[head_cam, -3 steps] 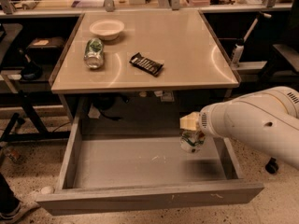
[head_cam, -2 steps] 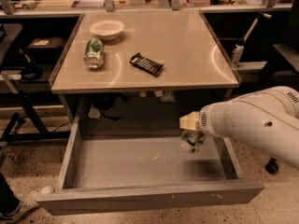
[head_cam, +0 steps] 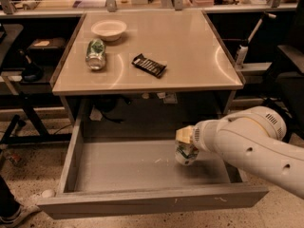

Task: Place 7up can into top drawer

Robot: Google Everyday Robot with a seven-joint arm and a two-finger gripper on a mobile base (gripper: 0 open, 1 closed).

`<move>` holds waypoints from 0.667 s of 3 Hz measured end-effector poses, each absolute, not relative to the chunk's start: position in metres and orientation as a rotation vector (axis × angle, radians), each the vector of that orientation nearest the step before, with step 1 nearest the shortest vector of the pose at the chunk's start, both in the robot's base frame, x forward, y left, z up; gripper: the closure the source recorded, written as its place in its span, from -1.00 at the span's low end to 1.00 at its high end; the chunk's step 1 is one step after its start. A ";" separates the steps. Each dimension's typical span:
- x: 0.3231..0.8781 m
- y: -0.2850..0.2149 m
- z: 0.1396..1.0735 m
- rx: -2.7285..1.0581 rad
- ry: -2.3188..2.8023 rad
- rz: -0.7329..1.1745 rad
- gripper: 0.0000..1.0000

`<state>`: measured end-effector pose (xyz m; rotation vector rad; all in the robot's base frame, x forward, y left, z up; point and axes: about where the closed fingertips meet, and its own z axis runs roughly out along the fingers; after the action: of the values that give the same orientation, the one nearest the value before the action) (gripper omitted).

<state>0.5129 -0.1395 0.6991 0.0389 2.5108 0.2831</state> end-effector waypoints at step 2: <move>0.527 -0.152 0.677 0.096 2.476 0.206 1.00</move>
Offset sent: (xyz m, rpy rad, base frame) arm 0.0253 -0.0026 -0.0655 -0.0768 -0.0755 -0.1734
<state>0.5270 -0.1516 0.6765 0.0957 2.4765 0.2063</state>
